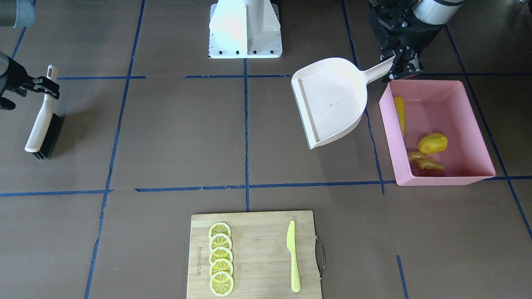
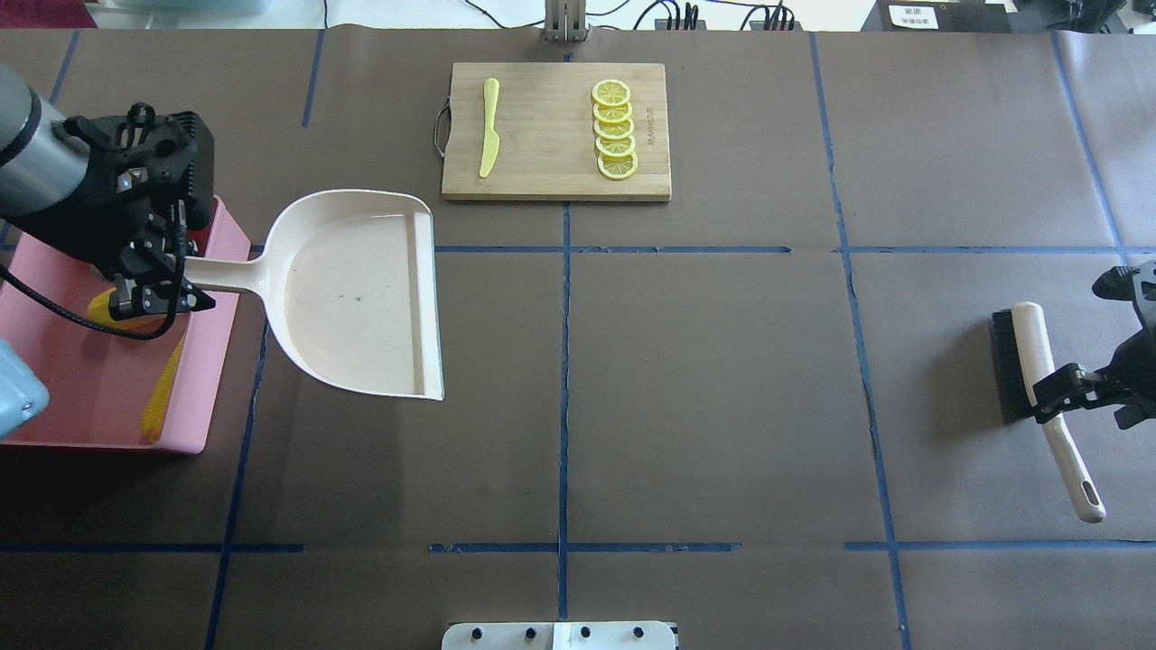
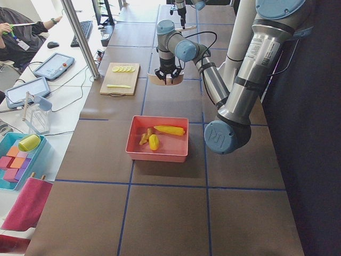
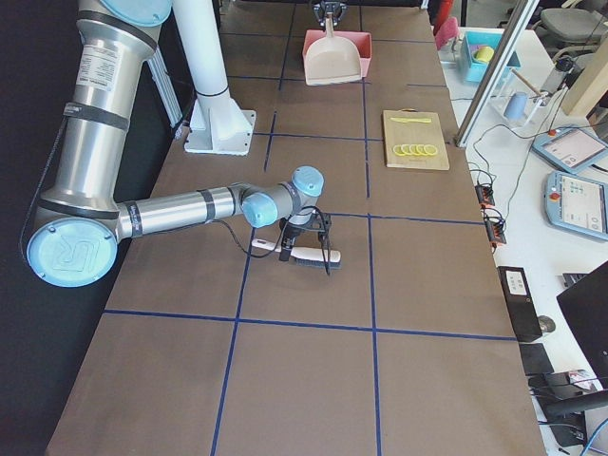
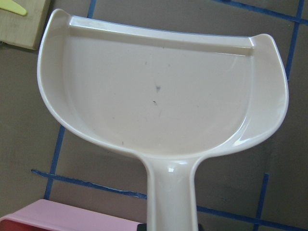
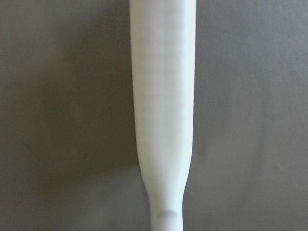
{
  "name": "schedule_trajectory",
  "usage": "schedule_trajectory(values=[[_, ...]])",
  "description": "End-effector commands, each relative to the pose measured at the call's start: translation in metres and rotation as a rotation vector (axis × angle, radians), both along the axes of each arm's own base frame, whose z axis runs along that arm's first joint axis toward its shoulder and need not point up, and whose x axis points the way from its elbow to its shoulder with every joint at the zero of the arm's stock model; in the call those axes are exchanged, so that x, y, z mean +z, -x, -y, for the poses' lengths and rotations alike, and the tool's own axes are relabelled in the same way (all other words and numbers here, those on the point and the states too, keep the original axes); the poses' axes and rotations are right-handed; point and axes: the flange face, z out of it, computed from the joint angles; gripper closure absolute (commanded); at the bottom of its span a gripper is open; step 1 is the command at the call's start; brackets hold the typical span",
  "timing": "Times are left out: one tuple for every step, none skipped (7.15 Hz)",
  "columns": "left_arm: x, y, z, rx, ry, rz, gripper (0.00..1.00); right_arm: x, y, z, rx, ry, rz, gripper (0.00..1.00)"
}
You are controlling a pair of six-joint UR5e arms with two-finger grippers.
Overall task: Sweep and dump trash into bin
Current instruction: 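Carry the dustpan away from the bin and lower it with the left gripper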
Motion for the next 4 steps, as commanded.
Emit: schedule_trajectory(values=[[0.026,-0.042,0.023,0.091,0.012,-0.136,1.00,-0.009,-0.030,0.013,0.078,-0.027,0.001,0.00],[0.040,-0.056,0.028,0.080,0.010,-0.170,1.00,-0.008,-0.038,0.016,0.097,-0.031,0.000,0.00],[0.063,-0.081,0.038,0.065,-0.001,-0.231,1.00,-0.010,-0.045,0.023,0.116,-0.040,0.002,0.00],[0.090,-0.105,0.044,0.044,0.001,-0.301,1.00,-0.014,-0.046,0.028,0.124,-0.048,0.005,0.00]])
